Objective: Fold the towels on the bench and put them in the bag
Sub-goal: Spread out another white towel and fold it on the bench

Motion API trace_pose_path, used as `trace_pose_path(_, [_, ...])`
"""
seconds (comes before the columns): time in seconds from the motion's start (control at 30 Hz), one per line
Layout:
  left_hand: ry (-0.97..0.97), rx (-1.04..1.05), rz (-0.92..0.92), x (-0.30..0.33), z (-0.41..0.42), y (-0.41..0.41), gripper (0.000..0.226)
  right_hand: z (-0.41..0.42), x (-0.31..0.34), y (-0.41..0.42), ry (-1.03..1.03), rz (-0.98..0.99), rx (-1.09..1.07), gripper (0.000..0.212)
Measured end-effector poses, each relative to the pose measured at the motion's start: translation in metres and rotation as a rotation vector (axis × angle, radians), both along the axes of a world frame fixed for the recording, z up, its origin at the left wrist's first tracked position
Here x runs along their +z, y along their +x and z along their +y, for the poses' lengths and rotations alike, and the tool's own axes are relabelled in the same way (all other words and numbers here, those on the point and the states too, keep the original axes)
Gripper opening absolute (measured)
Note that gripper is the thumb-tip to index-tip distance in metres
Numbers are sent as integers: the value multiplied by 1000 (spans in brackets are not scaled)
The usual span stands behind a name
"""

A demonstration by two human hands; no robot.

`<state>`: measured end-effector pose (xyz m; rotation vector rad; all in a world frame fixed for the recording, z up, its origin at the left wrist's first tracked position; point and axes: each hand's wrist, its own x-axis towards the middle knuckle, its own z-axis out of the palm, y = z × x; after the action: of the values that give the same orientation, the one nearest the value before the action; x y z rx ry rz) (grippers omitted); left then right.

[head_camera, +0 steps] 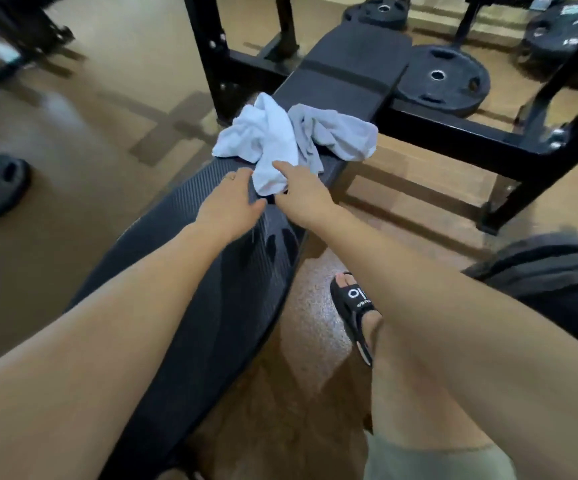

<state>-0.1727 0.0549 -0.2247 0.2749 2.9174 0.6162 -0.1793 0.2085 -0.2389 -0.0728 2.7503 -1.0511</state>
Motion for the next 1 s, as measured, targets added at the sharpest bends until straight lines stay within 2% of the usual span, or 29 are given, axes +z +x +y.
trace_pose_path(0.1, [121, 27, -9, -13, 2, -21, 47, -11, -27, -11, 88, 45, -61, 74])
trace_pose_path(0.2, [96, 8, -96, -29, 0, -34, 53, -10, -52, -15, 218, 111, -37, 72])
trace_pose_path(0.37, [140, 36, -144, -41, -7, -31, 51, -14, -53, -30, 339, 284, -82, 22])
trace_pose_path(0.43, [191, 37, -145, -36, -10, -23, 56, -15, -42, -25, 296, 325, -106, 16])
trace_pose_path(0.5, [265, 31, -110, -22, -13, -14, 53, -19, -24, -14, 153, 427, -136, 14])
trace_pose_path(0.57, [379, 37, -30, -4, -16, -3, 33, -29, 0, 3, 27, 562, -103, 13])
trace_pose_path(0.63, [460, 74, 66, 18, -21, 11, 15, -40, 25, 22, -16, 672, -34, 12])
trace_pose_path(0.77, [488, 144, 225, 65, -37, 46, 6, -50, 70, 60, -47, 820, 14, 7])
trace_pose_path(0.87, [532, 202, 340, 92, -49, 73, 10, -52, 92, 84, -35, 810, -12, 8])
trace_pose_path(1.0, [581, 216, 406, 116, -58, 109, 9, -55, 107, 114, -93, 659, -35, 13])
